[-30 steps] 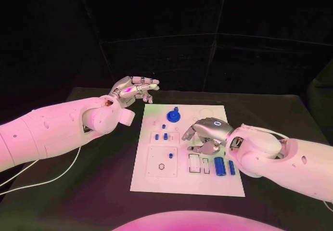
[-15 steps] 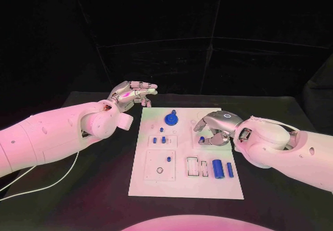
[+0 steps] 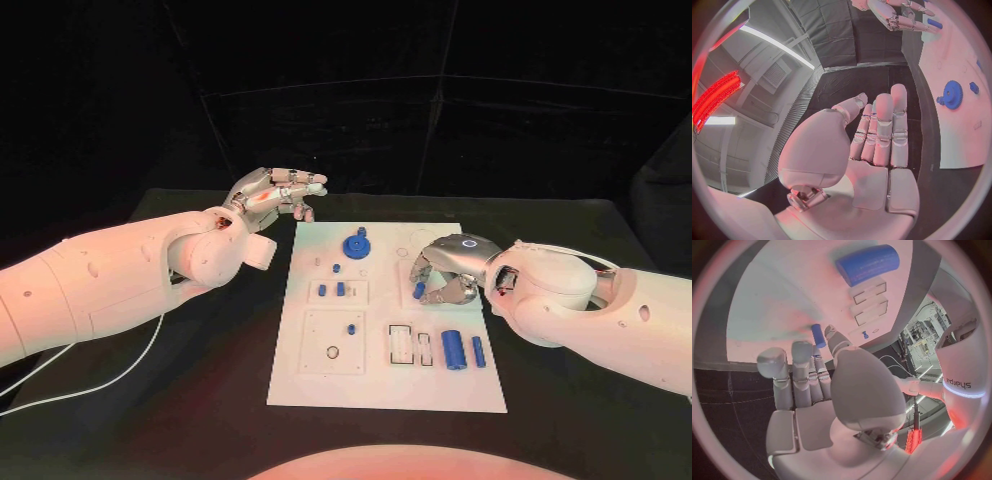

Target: Assemble the parts on the task board

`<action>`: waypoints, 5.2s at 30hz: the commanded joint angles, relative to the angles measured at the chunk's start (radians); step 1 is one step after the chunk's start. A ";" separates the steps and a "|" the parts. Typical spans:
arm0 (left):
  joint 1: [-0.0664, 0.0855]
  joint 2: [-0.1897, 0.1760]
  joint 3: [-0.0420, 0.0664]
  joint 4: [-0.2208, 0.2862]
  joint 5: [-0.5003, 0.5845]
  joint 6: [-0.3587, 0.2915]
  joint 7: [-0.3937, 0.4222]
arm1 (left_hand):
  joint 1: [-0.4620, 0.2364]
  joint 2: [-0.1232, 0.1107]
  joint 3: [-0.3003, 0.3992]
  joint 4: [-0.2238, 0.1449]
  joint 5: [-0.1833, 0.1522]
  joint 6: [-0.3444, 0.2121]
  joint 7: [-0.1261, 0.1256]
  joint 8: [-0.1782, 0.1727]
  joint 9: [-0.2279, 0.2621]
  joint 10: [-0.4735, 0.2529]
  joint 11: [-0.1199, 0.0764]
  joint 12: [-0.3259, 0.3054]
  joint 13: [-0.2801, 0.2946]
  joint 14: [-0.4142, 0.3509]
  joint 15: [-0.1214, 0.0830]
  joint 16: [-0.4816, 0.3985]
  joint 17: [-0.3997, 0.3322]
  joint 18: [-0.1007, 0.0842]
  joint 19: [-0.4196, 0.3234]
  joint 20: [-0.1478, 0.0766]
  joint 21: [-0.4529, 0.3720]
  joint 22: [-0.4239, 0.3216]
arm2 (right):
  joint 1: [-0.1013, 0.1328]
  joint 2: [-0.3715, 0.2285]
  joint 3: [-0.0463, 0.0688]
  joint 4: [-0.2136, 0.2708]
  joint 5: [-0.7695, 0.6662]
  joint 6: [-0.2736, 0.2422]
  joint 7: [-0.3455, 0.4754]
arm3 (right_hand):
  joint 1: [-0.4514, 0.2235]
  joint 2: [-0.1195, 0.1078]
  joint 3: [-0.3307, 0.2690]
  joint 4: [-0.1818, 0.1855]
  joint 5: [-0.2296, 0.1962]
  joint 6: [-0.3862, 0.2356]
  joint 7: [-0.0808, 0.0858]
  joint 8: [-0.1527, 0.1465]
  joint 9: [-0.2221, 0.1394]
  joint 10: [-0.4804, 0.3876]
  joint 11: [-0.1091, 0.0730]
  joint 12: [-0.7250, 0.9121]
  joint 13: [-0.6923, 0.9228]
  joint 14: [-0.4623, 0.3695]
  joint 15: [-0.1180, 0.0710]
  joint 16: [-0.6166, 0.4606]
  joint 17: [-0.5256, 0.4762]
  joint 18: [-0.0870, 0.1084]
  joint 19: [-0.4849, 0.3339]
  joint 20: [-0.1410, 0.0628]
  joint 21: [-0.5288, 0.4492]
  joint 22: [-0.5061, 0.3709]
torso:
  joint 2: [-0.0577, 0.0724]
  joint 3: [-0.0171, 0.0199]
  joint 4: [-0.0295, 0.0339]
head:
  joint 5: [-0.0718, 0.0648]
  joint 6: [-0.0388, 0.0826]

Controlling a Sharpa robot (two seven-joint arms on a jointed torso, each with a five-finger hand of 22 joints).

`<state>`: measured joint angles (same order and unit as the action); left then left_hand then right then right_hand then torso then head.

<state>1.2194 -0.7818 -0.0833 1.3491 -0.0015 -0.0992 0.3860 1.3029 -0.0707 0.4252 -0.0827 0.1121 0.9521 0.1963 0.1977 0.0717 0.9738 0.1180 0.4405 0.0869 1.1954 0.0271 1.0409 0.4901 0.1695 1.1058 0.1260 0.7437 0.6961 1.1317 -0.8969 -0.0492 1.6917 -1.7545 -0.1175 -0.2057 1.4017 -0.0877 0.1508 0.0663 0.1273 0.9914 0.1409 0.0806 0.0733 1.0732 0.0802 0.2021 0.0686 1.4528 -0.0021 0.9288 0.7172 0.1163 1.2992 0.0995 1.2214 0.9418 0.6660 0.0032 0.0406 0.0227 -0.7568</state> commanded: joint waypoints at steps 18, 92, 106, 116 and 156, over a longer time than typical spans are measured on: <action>0.001 -0.001 0.001 -0.002 0.003 0.012 0.002 | -0.002 0.007 -0.007 0.000 -0.002 -0.006 -0.001 0.007 0.000 -0.009 0.001 0.007 0.000 -0.003 0.005 -0.003 0.002 0.014 0.001 0.007 -0.007 -0.002 | 0.002 0.013 0.000 -0.014 -0.002 -0.022 0.043 | 0.054 0.078 0.134 0.011 -0.078 0.144 -0.025 0.032 0.008 0.171 -0.034 -0.026 0.000 0.021 -0.033 0.103 0.100 -0.012 0.053 -0.026 0.070 0.100 | -0.001 0.0001 -0.0011 | 0.000 -0.004; 0.002 0.009 0.000 -0.019 0.003 0.028 -0.008 | -0.002 0.006 -0.011 0.000 -0.002 -0.010 -0.001 0.009 0.000 -0.014 0.002 0.010 0.000 -0.005 0.006 -0.004 -0.003 0.014 0.001 0.008 -0.009 -0.003 | -0.090 0.220 0.016 0.036 0.088 -0.056 0.144 | 0.027 0.035 0.199 0.012 -0.046 0.143 -0.010 0.003 -0.001 0.189 -0.023 -0.091 0.002 0.016 -0.025 0.132 0.116 -0.013 0.051 -0.023 0.082 0.111 | 0.000 0.0001 -0.0006 | 0.078 -0.042; 0.002 0.011 0.000 -0.020 0.003 0.030 -0.009 | -0.002 0.006 -0.011 0.000 -0.002 -0.010 -0.001 0.009 0.000 -0.014 0.002 0.010 0.000 -0.005 0.006 -0.004 -0.003 0.014 0.001 0.008 -0.009 -0.003 | -0.099 0.240 0.003 0.017 0.051 -0.017 0.131 | 0.027 0.033 0.200 0.012 -0.044 0.142 -0.010 0.002 -0.001 0.190 -0.023 -0.092 0.003 0.016 -0.025 0.134 0.119 -0.013 0.051 -0.022 0.082 0.112 | -0.001 -0.0002 -0.0012 | 0.086 -0.052; 0.002 0.010 0.000 -0.019 0.003 0.031 -0.010 | -0.002 0.006 -0.011 0.000 -0.002 -0.010 -0.001 0.009 0.000 -0.014 0.002 0.010 0.000 -0.005 0.006 -0.004 -0.003 0.014 0.001 0.008 -0.009 -0.003 | -0.100 0.245 -0.001 0.014 0.042 -0.004 0.125 | 0.025 0.031 0.200 0.011 -0.043 0.143 -0.010 0.002 -0.001 0.192 -0.023 -0.093 0.004 0.016 -0.024 0.134 0.118 -0.013 0.051 -0.022 0.082 0.112 | -0.001 -0.0006 -0.0008 | 0.089 -0.055; 0.002 0.009 -0.001 -0.018 0.003 0.035 -0.014 | -0.003 0.007 -0.012 0.000 -0.002 -0.011 0.000 0.010 0.001 -0.015 0.002 0.011 0.000 -0.006 0.006 -0.004 -0.004 0.014 0.001 0.008 -0.010 -0.004 | -0.106 0.270 -0.002 -0.007 -0.001 0.028 0.112 | 0.007 0.014 0.198 0.015 -0.040 0.136 -0.005 -0.006 -0.003 0.189 -0.019 -0.104 0.005 0.011 -0.021 0.126 0.105 -0.012 0.045 -0.020 0.078 0.104 | -0.001 -0.0005 -0.0013 | 0.091 -0.060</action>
<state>1.2196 -0.7727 -0.0847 1.3299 -0.0015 -0.0772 0.3692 1.3030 -0.0707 0.4199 -0.0828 0.1121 0.9449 0.1962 0.2017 0.0718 0.9666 0.1180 0.4453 0.0869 1.1919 0.0306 1.0409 0.4872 0.1692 1.1058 0.1259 0.7400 0.6932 1.0257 -0.6277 -0.0504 1.6853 -1.7407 -0.1022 -0.0911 1.4114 -0.0678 0.3473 0.0797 0.0812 1.1282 0.1314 0.0772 0.0713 1.2612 0.0555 0.1021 0.0725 1.4651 -0.0287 1.0577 0.8237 0.1165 1.3458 0.0749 1.3003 1.0470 0.6650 0.0025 0.0388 0.1143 -0.8170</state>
